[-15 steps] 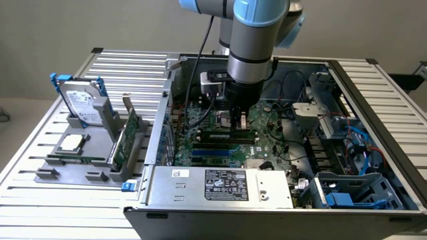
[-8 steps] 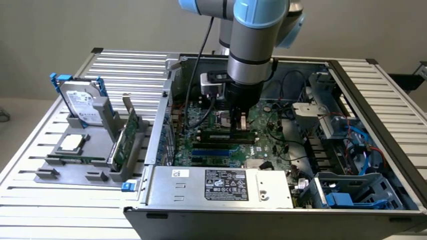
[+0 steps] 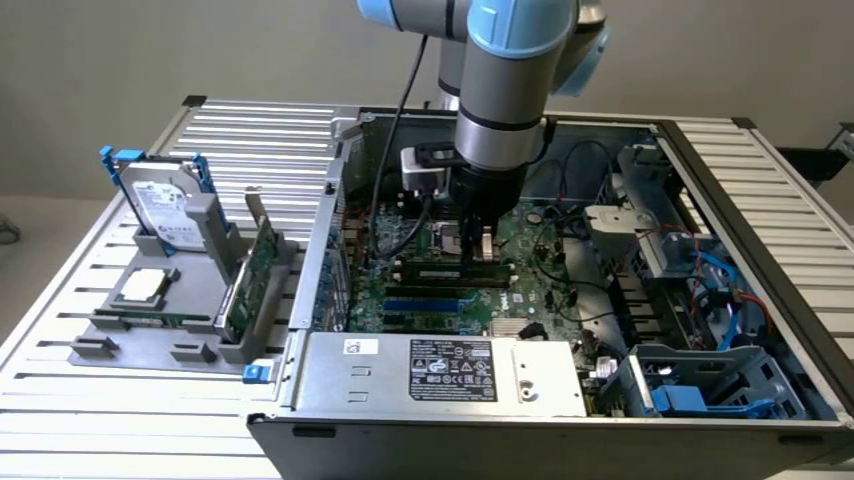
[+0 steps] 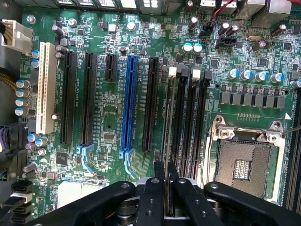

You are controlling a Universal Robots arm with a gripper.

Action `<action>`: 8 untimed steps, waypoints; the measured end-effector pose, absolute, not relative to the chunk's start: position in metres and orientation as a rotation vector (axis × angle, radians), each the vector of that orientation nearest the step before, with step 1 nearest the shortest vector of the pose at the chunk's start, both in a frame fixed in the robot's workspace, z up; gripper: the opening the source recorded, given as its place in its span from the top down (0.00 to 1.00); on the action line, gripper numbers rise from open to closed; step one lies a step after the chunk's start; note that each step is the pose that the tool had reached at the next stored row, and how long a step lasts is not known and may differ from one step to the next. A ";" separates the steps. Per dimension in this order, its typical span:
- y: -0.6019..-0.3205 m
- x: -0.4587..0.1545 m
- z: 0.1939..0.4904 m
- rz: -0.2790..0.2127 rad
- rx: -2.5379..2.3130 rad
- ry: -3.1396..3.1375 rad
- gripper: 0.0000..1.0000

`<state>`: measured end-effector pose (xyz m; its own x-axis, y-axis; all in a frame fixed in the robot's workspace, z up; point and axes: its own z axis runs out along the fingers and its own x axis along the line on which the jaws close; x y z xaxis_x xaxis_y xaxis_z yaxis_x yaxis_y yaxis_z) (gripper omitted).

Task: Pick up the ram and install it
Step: 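Insert the ram into the slot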

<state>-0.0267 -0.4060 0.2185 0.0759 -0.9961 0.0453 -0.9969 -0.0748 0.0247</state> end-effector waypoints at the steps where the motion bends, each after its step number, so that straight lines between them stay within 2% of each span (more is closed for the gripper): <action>1: -0.406 -0.027 0.218 0.025 2.268 -2.102 0.86; 5: -0.406 -0.027 0.219 0.024 2.268 -2.101 0.85; 8: -0.406 -0.027 0.220 0.022 2.267 -2.101 0.67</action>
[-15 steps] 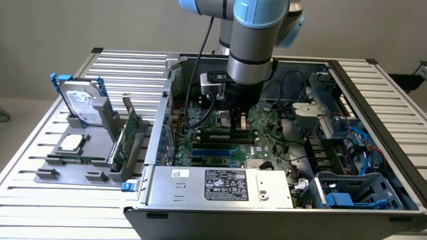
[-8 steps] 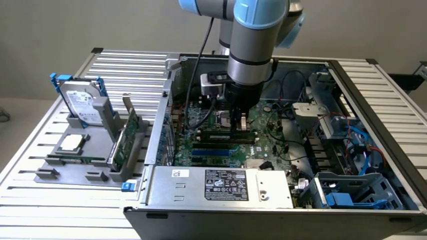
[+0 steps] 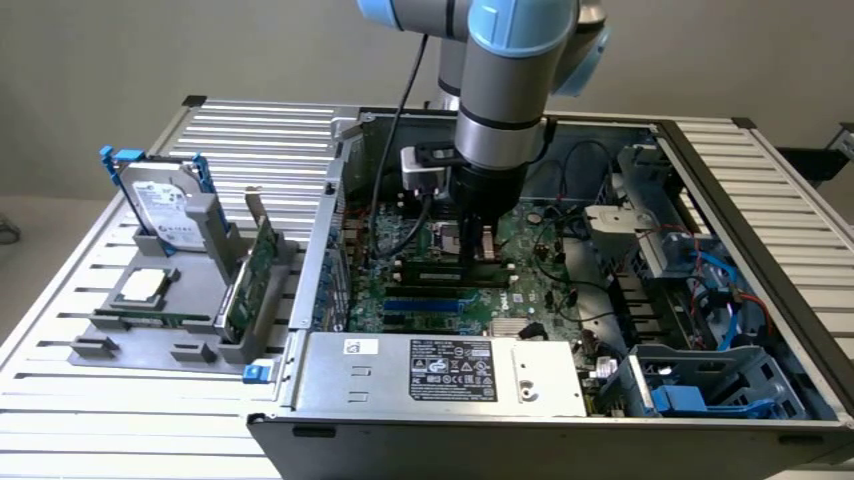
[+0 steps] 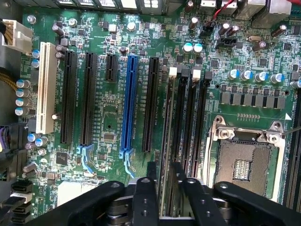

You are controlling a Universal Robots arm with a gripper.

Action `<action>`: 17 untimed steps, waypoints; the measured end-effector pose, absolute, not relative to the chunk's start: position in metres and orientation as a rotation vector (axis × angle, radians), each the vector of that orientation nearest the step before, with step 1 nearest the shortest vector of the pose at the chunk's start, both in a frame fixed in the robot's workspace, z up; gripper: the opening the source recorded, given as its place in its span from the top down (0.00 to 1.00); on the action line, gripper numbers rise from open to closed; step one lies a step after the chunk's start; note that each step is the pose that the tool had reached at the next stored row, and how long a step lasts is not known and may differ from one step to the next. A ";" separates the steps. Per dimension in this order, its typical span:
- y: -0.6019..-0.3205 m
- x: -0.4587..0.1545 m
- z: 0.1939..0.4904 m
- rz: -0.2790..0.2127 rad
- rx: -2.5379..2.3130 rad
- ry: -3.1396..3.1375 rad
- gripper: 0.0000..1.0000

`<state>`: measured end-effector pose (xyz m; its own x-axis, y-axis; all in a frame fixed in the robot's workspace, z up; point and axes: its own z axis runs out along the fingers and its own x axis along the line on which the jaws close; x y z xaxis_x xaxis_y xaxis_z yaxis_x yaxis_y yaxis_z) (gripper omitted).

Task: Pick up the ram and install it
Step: 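Insert the ram into the slot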

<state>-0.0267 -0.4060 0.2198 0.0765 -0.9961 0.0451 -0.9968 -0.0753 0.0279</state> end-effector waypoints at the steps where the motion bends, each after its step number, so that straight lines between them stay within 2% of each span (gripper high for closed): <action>1: -0.406 -0.027 0.222 0.021 2.266 -2.101 0.67; 3: -0.406 -0.027 0.226 0.019 2.266 -2.100 0.55; 4: -0.406 -0.027 0.230 0.019 2.265 -2.099 0.55; 5: -0.406 -0.027 0.234 0.018 2.265 -2.099 0.49; 11: -0.406 -0.027 0.254 0.013 2.262 -2.099 0.49; 17: -0.408 -0.028 0.259 -0.018 2.245 -2.122 0.51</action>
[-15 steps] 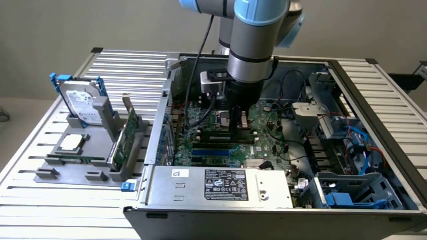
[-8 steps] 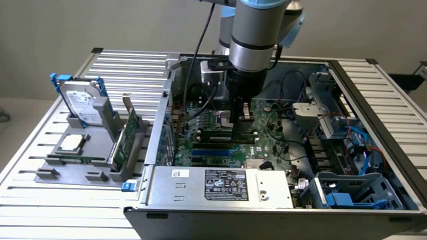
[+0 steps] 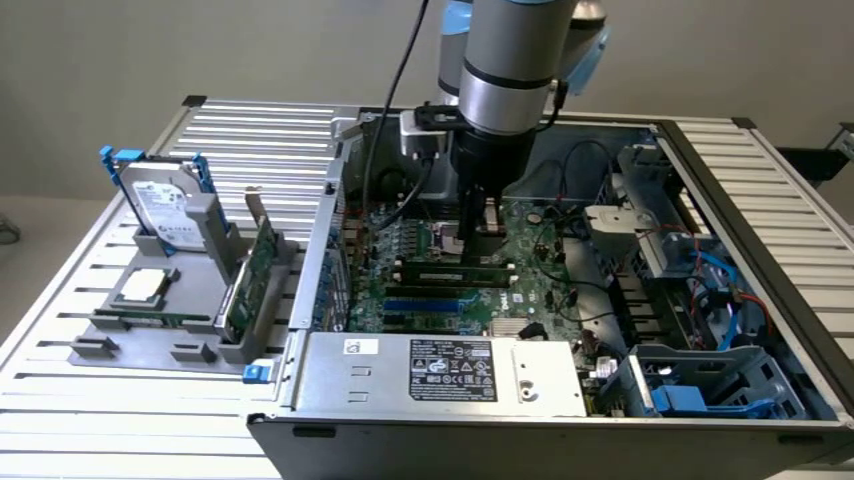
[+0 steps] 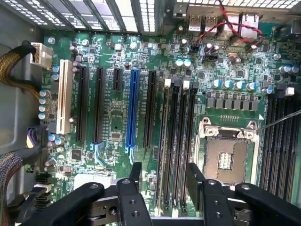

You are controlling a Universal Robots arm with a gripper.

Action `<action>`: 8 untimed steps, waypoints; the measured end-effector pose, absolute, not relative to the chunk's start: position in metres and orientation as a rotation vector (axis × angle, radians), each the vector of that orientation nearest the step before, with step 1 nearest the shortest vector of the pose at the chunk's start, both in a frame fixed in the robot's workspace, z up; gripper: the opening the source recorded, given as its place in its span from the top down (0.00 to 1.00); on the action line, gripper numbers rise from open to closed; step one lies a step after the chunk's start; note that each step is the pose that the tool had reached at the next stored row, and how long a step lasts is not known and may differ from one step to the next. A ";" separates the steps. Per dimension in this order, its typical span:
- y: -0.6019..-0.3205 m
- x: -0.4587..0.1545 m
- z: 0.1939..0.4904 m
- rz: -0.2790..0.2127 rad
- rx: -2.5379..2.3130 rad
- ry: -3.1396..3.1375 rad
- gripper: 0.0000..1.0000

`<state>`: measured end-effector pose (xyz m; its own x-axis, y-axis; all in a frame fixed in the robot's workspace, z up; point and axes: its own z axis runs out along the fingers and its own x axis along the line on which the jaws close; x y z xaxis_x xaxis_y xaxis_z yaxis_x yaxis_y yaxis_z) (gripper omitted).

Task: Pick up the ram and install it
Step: 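Insert the ram into the slot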

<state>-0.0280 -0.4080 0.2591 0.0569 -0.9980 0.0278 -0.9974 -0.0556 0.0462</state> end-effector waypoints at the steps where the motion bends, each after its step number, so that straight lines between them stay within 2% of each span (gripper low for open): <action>1: -0.408 -0.028 0.260 -0.022 2.238 -2.127 0.51; 2: -0.409 -0.028 0.261 -0.026 2.230 -2.132 0.57; 3: -0.409 -0.028 0.261 -0.028 2.223 -2.138 0.57; 7: -0.409 -0.028 0.265 -0.030 2.208 -2.153 0.82; 8: -0.409 -0.028 0.266 -0.030 2.207 -2.154 0.82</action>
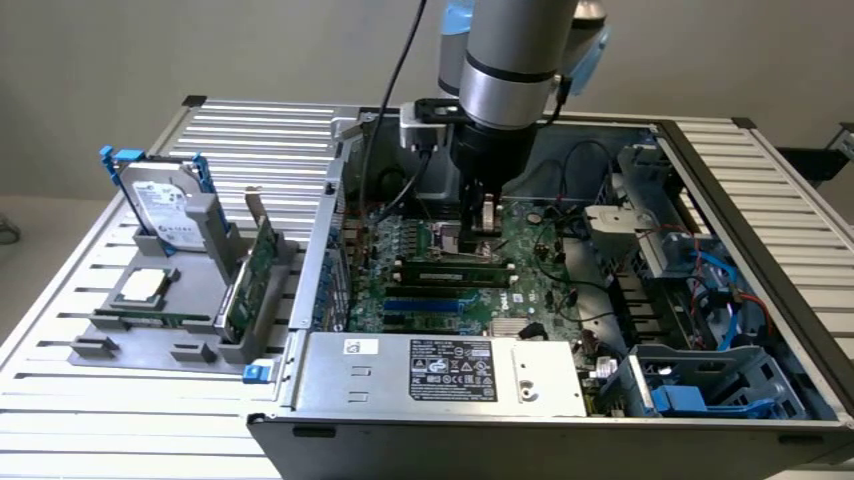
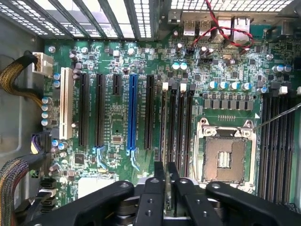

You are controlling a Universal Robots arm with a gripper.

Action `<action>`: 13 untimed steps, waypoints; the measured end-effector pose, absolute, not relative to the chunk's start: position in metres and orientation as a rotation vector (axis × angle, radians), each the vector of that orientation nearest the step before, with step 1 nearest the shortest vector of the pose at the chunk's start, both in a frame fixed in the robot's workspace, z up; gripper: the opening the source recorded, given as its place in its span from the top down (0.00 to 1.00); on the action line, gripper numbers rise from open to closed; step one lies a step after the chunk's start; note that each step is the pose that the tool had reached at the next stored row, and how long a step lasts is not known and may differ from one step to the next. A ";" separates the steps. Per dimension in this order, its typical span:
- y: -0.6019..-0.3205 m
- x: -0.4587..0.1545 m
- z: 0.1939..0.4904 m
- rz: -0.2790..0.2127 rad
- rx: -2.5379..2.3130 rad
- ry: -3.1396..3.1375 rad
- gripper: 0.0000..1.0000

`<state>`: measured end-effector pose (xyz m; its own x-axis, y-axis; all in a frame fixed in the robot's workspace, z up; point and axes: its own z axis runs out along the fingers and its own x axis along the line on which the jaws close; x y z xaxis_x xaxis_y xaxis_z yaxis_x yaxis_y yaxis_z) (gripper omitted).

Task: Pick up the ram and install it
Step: 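Insert the ram into the slot, then press down the ram until it locks into place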

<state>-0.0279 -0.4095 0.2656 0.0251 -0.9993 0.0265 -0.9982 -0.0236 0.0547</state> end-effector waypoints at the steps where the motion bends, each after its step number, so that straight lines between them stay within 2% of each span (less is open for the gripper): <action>1: -0.410 -0.028 0.267 -0.030 2.206 -2.154 0.87; 13: -0.410 -0.027 0.271 -0.029 2.205 -2.155 0.89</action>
<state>-0.0274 -0.4098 0.2715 0.0240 -0.9993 0.0273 -0.9982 -0.0224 0.0549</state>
